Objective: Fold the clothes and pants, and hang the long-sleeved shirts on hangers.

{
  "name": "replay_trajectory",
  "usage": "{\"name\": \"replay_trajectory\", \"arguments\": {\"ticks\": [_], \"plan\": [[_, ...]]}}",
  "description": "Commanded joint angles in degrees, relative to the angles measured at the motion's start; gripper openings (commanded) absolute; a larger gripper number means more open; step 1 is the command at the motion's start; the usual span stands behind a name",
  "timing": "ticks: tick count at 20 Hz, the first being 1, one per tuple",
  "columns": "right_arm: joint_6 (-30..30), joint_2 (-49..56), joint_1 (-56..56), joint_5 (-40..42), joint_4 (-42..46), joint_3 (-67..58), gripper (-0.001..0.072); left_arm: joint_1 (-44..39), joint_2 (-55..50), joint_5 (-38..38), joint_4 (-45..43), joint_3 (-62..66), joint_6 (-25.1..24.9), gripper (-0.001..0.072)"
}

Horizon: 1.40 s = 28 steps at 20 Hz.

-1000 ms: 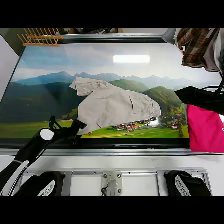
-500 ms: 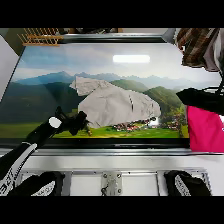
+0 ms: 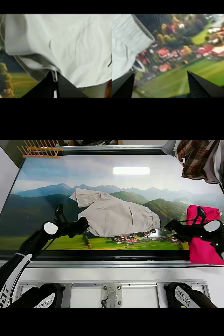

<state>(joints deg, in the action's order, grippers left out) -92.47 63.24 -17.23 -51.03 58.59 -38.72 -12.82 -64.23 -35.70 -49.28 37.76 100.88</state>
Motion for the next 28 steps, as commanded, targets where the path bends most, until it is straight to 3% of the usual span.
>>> {"name": "replay_trajectory", "arguments": {"ticks": [1,8,13,17,21,24,28], "plan": [[6.4,8.7,2.5,10.7,-14.9,1.9,0.0696,0.1,0.7,-0.7,-2.2,0.3,-1.2,0.0006],[16.2,15.2,9.4,19.9,-29.1,1.8,0.0684,0.1,0.7,-0.7,-2.2,0.3,-1.2,0.0006],[21.9,15.1,9.9,20.8,-29.3,1.3,0.0036,0.1,0.7,-0.7,-2.2,0.3,-1.2,0.0006],[24.4,9.5,9.4,16.9,-26.9,-3.0,0.0014,2.8,3.8,-0.7,-2.3,2.1,-1.3,0.0005],[23.9,-0.3,8.2,1.2,-22.4,-18.7,0.0013,9.0,14.4,-2.2,-2.2,17.6,-1.7,0.0005],[19.5,-8.0,8.3,-6.1,-22.4,-32.0,0.0013,10.1,20.9,-3.4,-2.2,33.6,-3.8,0.0006],[12.8,-18.5,8.3,-6.9,-22.4,-42.1,0.0013,10.1,27.3,-2.7,-2.3,49.3,-5.2,0.0006]]}}
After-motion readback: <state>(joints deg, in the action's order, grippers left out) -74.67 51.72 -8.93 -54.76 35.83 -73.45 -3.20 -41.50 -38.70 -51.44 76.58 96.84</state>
